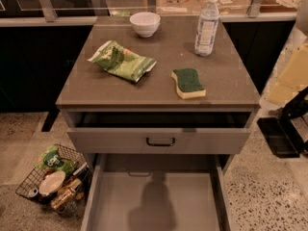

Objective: Place sponge into middle drawer

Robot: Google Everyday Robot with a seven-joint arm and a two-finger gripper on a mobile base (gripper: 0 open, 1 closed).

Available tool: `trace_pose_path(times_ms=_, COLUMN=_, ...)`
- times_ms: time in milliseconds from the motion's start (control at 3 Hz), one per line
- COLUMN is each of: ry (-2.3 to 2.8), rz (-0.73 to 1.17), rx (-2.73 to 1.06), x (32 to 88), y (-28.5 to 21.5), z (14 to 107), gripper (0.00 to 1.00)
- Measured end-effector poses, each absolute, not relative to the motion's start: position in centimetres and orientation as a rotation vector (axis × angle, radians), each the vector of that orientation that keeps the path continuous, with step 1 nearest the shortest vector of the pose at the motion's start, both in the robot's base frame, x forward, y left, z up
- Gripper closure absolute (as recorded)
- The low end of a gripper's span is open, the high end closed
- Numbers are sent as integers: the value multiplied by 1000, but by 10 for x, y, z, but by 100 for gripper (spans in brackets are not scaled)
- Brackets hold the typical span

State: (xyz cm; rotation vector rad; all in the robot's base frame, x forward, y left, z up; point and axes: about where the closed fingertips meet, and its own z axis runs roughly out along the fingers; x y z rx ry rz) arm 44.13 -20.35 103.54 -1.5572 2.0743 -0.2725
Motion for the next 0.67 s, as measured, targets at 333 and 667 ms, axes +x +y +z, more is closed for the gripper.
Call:
trace_pose_path(times_ms=333, ry=2126, rz=-238, rx=-1343, x=451, y=-215, z=1015, gripper=0)
trace_pose_path(times_ms=667, ry=2199, rz=-108, rx=-1111, x=462, y=-219, z=966, gripper=0)
